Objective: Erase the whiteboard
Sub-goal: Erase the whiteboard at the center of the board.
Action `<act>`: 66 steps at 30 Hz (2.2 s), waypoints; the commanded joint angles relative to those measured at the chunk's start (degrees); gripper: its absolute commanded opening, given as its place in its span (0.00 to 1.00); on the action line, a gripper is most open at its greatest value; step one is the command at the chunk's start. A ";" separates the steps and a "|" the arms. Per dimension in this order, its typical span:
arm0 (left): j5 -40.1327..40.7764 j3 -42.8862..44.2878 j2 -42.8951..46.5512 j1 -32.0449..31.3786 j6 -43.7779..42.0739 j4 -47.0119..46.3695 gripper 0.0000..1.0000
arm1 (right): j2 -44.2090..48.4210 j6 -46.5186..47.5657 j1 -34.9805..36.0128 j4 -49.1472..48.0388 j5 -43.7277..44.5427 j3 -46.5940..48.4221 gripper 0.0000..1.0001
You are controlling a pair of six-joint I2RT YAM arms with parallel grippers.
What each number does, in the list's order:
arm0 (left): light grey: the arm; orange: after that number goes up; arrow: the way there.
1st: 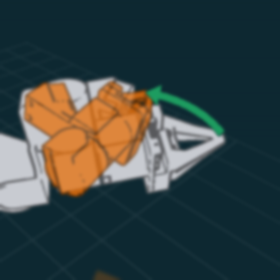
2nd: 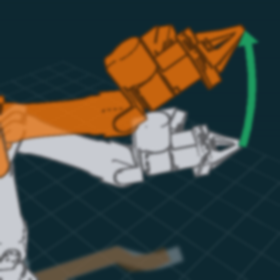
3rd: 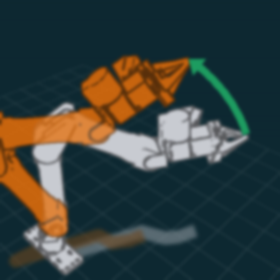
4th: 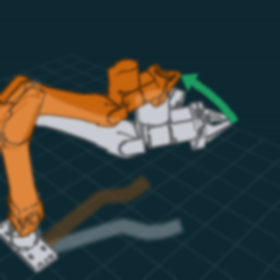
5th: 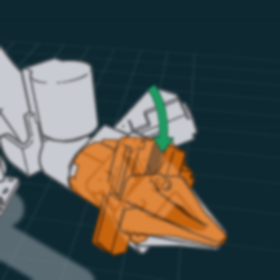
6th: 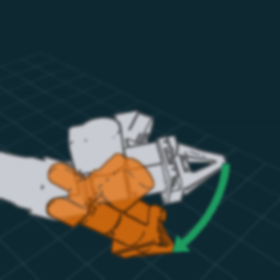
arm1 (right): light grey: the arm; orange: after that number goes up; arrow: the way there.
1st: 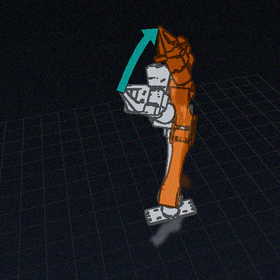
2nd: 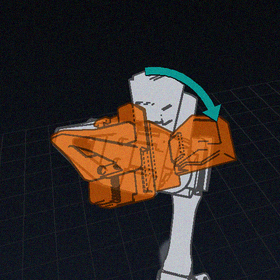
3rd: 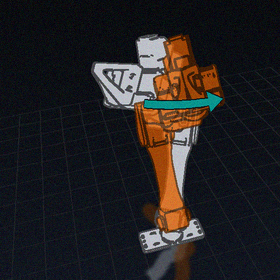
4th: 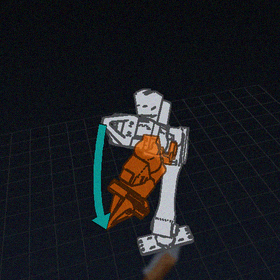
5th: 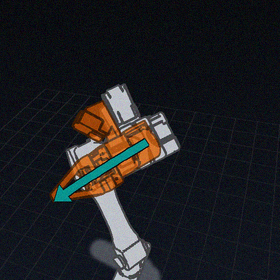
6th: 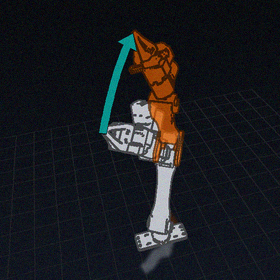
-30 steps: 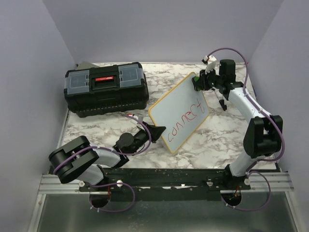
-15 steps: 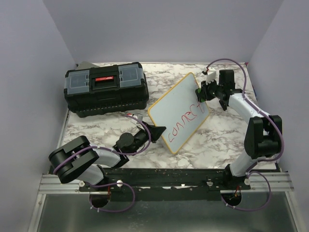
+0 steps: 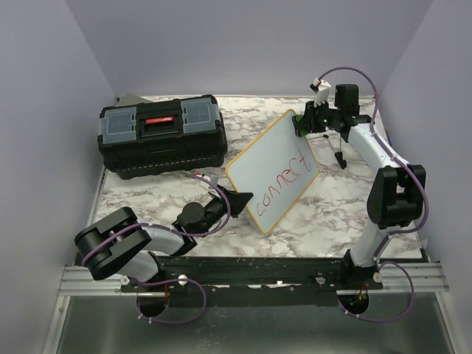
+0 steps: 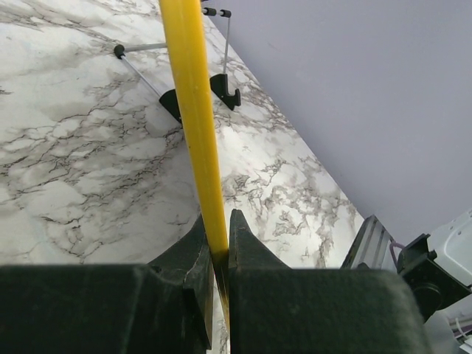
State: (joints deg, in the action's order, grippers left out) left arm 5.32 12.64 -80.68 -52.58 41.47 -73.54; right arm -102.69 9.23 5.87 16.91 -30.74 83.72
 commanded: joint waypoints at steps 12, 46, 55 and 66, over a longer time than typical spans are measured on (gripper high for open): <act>-11.55 1.75 1.96 -1.48 -3.35 -0.80 0.00 | 1.84 -4.58 -1.02 4.14 6.02 -12.99 0.01; -12.95 2.28 0.80 -1.48 -3.38 -1.32 0.00 | -2.23 -19.34 -2.42 11.13 3.08 -4.17 0.01; -13.54 2.75 0.68 -1.48 -3.23 -0.83 0.00 | -5.30 -21.09 -2.35 12.44 -3.15 6.23 0.01; -14.29 3.70 -0.12 -1.48 -3.42 -0.08 0.00 | -7.96 -25.53 0.26 11.84 -5.39 15.46 0.01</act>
State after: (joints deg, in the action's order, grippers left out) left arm 3.53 14.26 -80.77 -52.51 39.66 -70.54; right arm -108.99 -13.74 4.82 29.61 -34.06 97.30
